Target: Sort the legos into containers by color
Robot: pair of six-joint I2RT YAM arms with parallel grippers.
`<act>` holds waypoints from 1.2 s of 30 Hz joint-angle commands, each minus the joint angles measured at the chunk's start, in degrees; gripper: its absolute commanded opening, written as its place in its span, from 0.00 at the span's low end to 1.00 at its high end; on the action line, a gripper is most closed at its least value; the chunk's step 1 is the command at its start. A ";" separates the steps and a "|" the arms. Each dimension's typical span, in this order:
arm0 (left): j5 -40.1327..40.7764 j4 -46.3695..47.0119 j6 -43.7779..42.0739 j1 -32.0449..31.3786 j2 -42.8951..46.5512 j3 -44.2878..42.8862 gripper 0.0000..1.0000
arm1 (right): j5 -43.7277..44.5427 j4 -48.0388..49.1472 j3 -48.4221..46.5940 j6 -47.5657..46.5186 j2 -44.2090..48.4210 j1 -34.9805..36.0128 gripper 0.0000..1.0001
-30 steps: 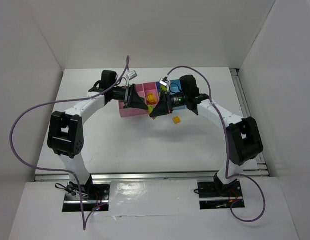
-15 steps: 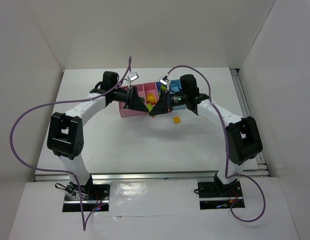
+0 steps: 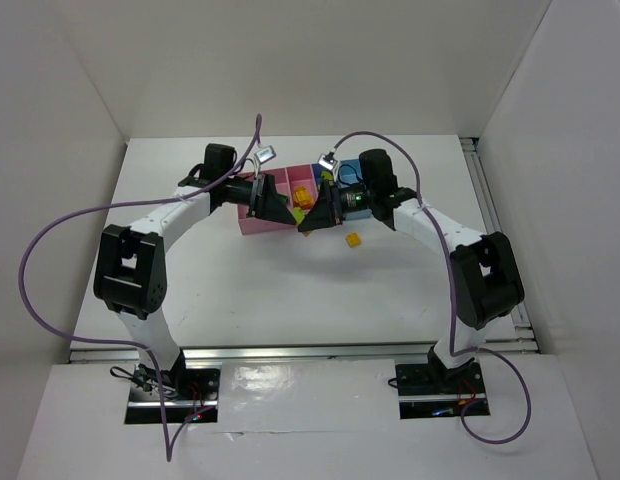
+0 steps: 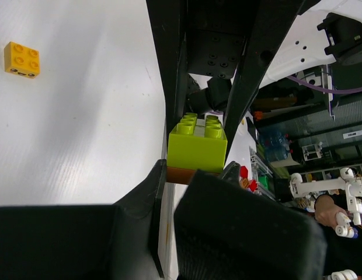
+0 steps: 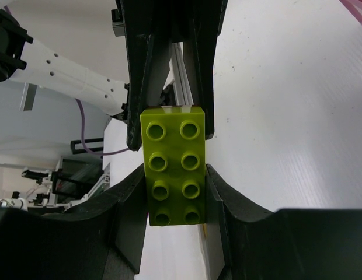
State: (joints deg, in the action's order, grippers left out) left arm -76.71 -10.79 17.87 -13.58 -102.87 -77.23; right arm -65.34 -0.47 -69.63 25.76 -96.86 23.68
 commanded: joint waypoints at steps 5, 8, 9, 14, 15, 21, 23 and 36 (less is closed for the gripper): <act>-1.34 -2.30 -4.41 -0.21 1.88 -1.34 0.00 | 0.05 5.12 -2.01 2.18 0.18 -1.00 0.40; -1.34 -2.31 -4.42 -0.21 2.41 -1.34 0.00 | 0.04 5.13 -2.01 2.19 0.18 -1.01 0.44; -1.34 -2.83 -4.42 -0.21 2.41 -1.34 0.00 | 0.04 5.74 -2.01 2.71 0.18 -1.01 0.45; -0.82 -3.36 -4.95 -0.21 2.41 -1.34 0.00 | 0.04 7.24 -1.48 3.95 0.18 -1.01 0.55; -0.81 -3.36 -4.95 0.31 2.41 -1.34 0.00 | -0.48 7.76 -1.48 3.95 0.18 -1.01 0.55; -0.81 -3.89 -5.48 0.31 2.94 -1.34 0.00 | -1.02 11.10 -0.34 6.76 0.18 -1.01 0.59; -0.81 -3.89 -5.48 0.31 2.94 -1.34 0.00 | -1.02 11.10 -0.34 6.76 0.18 -1.01 0.56; -0.81 -3.89 -5.48 0.84 3.47 -1.87 0.00 | -2.33 7.24 -0.34 5.00 -1.23 -1.01 0.49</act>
State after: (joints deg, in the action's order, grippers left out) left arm -76.31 -15.05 14.85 -13.15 -102.06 -77.25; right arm -66.26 6.11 -69.63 31.59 -97.95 22.94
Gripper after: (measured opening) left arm 0.081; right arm 0.526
